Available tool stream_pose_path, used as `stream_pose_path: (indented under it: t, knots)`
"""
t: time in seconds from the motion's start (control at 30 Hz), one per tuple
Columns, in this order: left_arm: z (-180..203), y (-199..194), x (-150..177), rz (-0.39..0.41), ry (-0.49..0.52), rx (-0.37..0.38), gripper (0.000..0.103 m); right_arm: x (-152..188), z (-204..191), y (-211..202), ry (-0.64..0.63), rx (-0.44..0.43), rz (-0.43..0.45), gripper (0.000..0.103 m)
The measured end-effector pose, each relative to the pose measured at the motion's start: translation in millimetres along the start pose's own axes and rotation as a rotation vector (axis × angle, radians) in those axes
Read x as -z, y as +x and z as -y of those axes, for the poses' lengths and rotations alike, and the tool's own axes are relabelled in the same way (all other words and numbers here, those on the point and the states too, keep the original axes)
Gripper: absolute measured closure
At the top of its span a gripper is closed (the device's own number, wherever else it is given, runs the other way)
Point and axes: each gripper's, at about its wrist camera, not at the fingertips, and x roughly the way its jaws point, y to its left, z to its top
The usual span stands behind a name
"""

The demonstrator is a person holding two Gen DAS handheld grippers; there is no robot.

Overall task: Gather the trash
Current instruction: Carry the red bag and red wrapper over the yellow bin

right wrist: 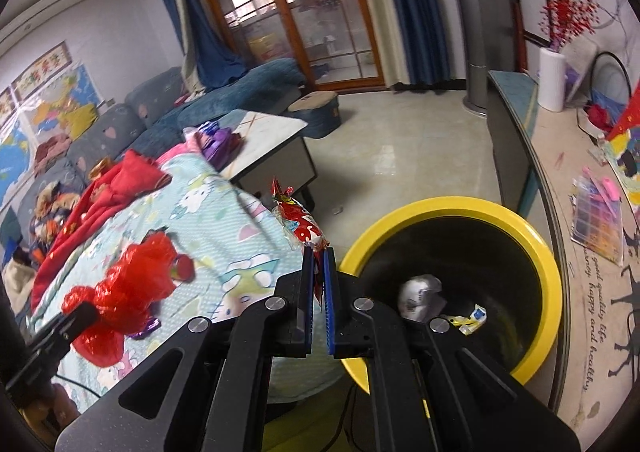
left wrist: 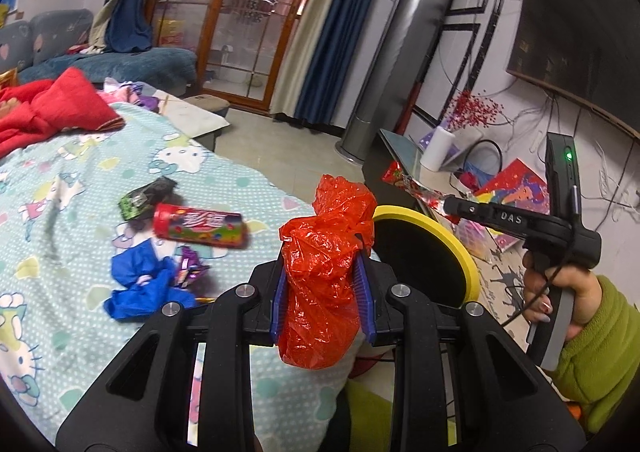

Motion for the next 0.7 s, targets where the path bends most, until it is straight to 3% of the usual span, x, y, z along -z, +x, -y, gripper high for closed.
stream_pose_path:
  t: [0.7]
  knots:
    - [67.1,51.8,-0.1,-0.064,0.173,0.083,0.082,1.4,78.8,-11.5,0.194,0.096,0.033,0.098]
